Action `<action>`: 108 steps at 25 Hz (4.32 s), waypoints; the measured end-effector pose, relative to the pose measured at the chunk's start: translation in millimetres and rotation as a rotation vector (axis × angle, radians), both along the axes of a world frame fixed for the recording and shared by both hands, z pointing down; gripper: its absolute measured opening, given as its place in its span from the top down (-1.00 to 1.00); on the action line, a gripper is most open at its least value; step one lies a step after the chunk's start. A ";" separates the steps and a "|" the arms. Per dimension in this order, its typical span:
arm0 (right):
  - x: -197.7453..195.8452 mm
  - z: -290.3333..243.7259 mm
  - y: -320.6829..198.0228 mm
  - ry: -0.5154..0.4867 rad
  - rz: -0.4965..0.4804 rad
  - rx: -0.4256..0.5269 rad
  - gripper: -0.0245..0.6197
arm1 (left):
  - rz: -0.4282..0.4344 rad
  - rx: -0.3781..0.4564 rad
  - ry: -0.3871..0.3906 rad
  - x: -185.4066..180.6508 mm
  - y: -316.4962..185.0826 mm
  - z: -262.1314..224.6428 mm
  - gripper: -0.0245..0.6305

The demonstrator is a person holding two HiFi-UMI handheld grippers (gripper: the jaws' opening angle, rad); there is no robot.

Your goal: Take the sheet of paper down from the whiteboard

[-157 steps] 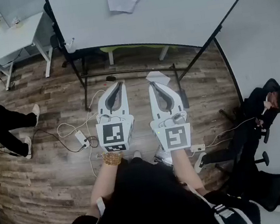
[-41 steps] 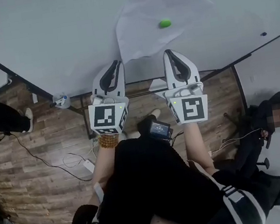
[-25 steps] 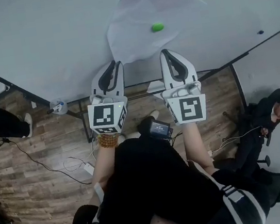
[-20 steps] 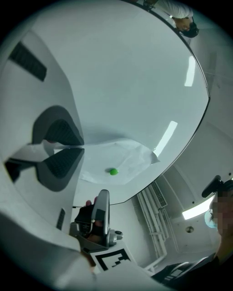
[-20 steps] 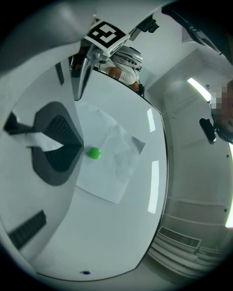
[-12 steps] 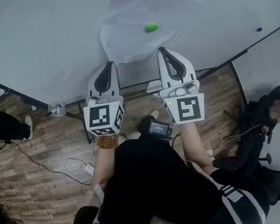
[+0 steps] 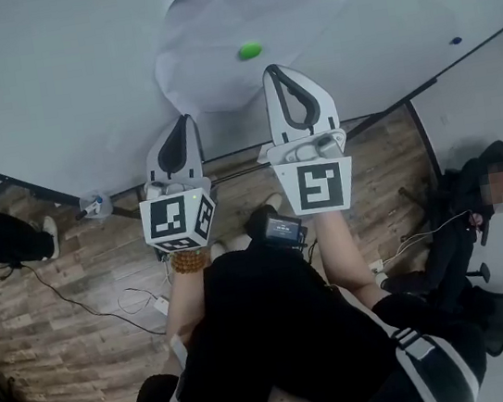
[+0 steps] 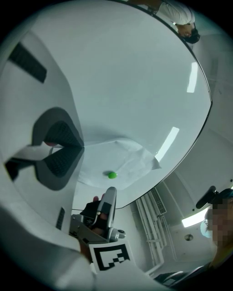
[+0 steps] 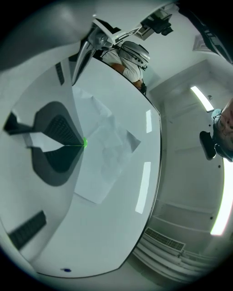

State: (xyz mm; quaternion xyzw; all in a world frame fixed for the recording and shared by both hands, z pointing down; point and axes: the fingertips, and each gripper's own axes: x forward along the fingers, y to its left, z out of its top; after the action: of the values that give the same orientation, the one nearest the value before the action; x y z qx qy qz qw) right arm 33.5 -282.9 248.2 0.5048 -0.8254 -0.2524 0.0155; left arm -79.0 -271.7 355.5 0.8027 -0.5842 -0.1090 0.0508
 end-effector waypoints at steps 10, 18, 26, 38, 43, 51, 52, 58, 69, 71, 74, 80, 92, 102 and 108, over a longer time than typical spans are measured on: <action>-9.4 -4.8 -12.8 0.071 0.026 0.030 0.70 | -0.011 -0.002 0.003 -2.4 -0.5 0.4 0.89; -19.1 0.4 -21.3 0.132 0.026 0.021 0.58 | 0.011 -0.001 0.021 -2.3 1.4 -0.8 0.89; -20.7 3.1 -26.6 0.157 0.035 0.017 0.52 | 0.013 -0.002 0.027 -2.6 0.7 0.8 0.89; -23.6 3.4 -30.7 0.109 0.010 0.005 0.55 | 0.007 -0.002 0.038 -9.3 0.7 -0.4 0.89; -23.0 3.6 -30.7 0.109 0.008 0.006 0.56 | 0.019 -0.007 0.060 -8.1 0.5 -0.8 0.89; -24.6 3.9 -30.4 0.090 -0.001 0.000 0.57 | 0.029 -0.006 0.076 -6.5 1.3 -1.7 0.89; -24.5 4.2 -30.6 0.086 -0.002 -0.002 0.57 | 0.032 -0.005 0.081 -6.5 1.3 -1.8 0.90; -25.4 6.8 -30.9 0.094 -0.015 -0.004 0.57 | 0.048 -0.004 0.120 -6.4 1.3 -3.2 0.90; -23.0 4.5 -21.8 0.089 -0.018 0.005 0.57 | 0.069 -0.011 0.165 -3.3 2.8 -2.3 0.90; -22.4 4.4 -20.4 0.089 -0.016 0.004 0.57 | 0.071 -0.014 0.169 -3.0 3.1 -1.8 0.90; -21.7 5.1 -18.9 0.095 -0.013 0.005 0.57 | 0.072 -0.016 0.172 -3.1 3.5 -1.1 0.90; -19.7 6.4 -15.1 0.087 -0.006 0.002 0.57 | 0.075 -0.019 0.186 -4.1 5.8 1.2 0.90; -19.3 5.1 -9.1 0.102 -0.007 0.003 0.57 | 0.077 -0.037 0.207 -5.3 6.7 7.1 0.90; -18.6 10.5 3.6 0.112 -0.016 -0.011 0.57 | 0.077 -0.040 0.222 -4.1 15.1 7.9 0.90; -21.4 10.9 14.3 0.120 -0.024 -0.016 0.57 | 0.075 -0.041 0.231 -4.9 21.8 7.4 0.90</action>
State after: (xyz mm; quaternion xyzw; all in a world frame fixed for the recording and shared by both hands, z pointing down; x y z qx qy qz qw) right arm 12.1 -268.6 259.1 0.4787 -0.8310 -0.2757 0.0658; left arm -83.9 -249.9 362.9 0.8048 -0.5462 -0.1866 0.1381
